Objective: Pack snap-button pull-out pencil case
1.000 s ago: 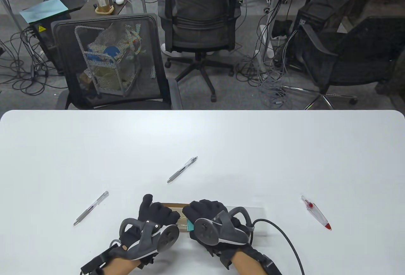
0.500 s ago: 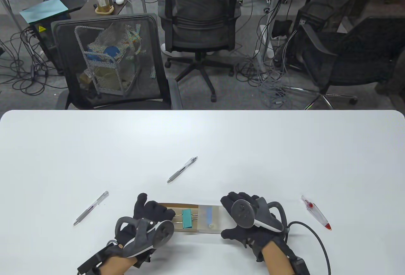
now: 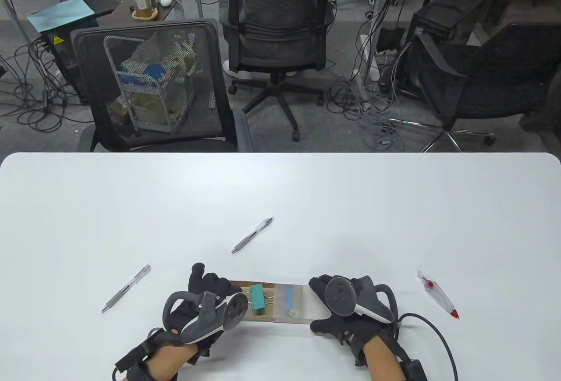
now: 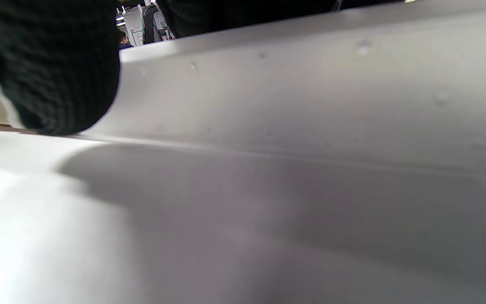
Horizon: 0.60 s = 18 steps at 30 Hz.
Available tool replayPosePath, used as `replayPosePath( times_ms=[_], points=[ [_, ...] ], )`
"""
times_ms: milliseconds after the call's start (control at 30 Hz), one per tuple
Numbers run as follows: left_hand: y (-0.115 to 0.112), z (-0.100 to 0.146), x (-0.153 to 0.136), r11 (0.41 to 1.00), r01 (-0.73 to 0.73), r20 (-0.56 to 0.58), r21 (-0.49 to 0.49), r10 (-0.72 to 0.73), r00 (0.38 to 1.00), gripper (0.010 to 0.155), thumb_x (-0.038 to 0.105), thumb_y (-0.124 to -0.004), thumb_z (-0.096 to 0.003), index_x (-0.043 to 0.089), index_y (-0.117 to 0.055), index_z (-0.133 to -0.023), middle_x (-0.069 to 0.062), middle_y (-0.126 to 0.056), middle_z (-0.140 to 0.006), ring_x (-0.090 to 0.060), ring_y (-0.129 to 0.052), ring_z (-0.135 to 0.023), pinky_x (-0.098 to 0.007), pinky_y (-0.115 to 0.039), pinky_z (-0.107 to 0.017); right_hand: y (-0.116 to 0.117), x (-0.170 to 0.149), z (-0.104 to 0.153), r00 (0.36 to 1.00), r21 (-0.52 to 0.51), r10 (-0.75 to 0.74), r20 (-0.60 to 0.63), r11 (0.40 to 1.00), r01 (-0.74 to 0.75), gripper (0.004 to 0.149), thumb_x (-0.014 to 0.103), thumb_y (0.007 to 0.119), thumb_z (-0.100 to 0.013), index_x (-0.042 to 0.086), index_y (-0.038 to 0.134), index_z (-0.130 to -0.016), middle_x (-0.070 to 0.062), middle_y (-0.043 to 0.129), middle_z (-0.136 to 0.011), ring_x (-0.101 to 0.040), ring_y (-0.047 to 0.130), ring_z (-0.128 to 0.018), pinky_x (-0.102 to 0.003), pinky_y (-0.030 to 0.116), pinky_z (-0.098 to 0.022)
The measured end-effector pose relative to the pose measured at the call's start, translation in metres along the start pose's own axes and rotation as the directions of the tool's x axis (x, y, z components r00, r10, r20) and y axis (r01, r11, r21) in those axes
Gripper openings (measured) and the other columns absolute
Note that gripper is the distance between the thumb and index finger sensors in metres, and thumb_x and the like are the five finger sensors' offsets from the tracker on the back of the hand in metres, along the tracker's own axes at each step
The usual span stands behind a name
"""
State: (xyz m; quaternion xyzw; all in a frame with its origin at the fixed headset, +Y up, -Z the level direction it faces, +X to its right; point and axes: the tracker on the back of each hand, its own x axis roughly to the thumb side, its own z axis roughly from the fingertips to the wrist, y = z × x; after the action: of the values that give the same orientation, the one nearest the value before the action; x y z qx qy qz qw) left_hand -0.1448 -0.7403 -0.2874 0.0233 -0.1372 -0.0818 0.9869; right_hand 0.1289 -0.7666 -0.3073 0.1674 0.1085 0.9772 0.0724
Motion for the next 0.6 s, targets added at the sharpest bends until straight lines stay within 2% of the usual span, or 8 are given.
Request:
replayPosePath(
  times_ms=[167,300,600],
  points=[
    [-0.004,-0.014,0.019,0.994,0.101,0.018,-0.034,-0.101,0.995,0.053,0.047,-0.091,-0.0321,0.035,-0.091,-0.083,0.011,-0.099,-0.081,-0.018,-0.096,-0.085,-0.06,-0.051,-0.083,0.001,-0.001,0.001,1.0,-0.004,-0.01,0.002,1.0,0.01,0.09,0.063,0.088,-0.03,0.034,0.049,-0.106,0.004,0.057,-0.116,-0.03,0.061,-0.104,-0.061,0.047,-0.075],
    [-0.003,-0.022,0.028,0.997,0.063,0.03,-0.054,-0.062,0.998,0.052,0.047,-0.091,-0.0323,0.035,-0.092,-0.083,0.011,-0.1,-0.081,-0.018,-0.097,-0.084,-0.059,-0.052,-0.083,0.001,-0.002,0.001,1.0,-0.004,-0.015,0.002,1.0,0.015,0.09,0.063,0.088,-0.03,0.035,0.049,-0.106,0.004,0.057,-0.116,-0.03,0.062,-0.104,-0.06,0.047,-0.076],
    [-0.006,-0.029,0.04,0.994,0.102,0.021,-0.031,-0.102,0.995,0.05,0.044,-0.094,-0.0306,0.037,-0.094,-0.08,0.013,-0.102,-0.079,-0.017,-0.098,-0.082,-0.058,-0.052,-0.083,0.0,-0.002,0.0,1.0,0.0,-0.011,0.0,1.0,0.011,0.09,0.063,0.088,-0.03,0.036,0.049,-0.106,0.006,0.057,-0.115,-0.029,0.062,-0.104,-0.06,0.048,-0.076]
  ],
)
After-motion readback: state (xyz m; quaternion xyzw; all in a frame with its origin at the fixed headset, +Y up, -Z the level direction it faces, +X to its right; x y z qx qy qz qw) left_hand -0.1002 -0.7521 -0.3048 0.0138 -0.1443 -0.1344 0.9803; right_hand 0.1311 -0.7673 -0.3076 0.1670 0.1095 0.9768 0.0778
